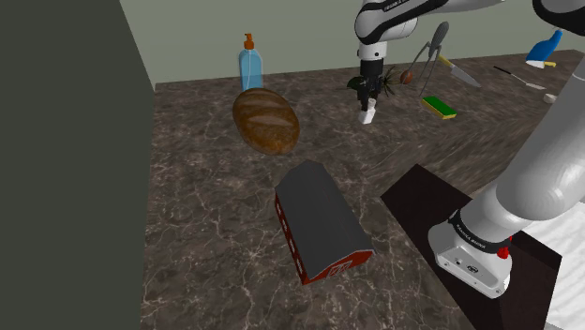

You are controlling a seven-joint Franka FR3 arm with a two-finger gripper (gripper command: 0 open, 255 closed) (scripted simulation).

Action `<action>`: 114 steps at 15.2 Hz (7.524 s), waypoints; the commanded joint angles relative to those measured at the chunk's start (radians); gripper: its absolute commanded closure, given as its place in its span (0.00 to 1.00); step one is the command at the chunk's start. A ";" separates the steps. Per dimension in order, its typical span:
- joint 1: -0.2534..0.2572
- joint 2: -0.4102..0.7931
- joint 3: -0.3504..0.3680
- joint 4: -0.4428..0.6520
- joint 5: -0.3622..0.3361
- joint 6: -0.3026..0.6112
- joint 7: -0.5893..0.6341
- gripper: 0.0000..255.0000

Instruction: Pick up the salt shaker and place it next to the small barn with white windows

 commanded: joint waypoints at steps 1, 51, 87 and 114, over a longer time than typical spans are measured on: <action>0.000 0.000 0.000 0.000 0.000 0.000 0.000 1.00; 0.001 -0.093 -0.003 0.445 -0.013 -0.537 -0.003 1.00; 0.288 -1.052 0.452 -0.413 0.424 -0.556 0.674 1.00; 0.401 -1.169 0.807 -0.543 0.793 -0.404 0.928 1.00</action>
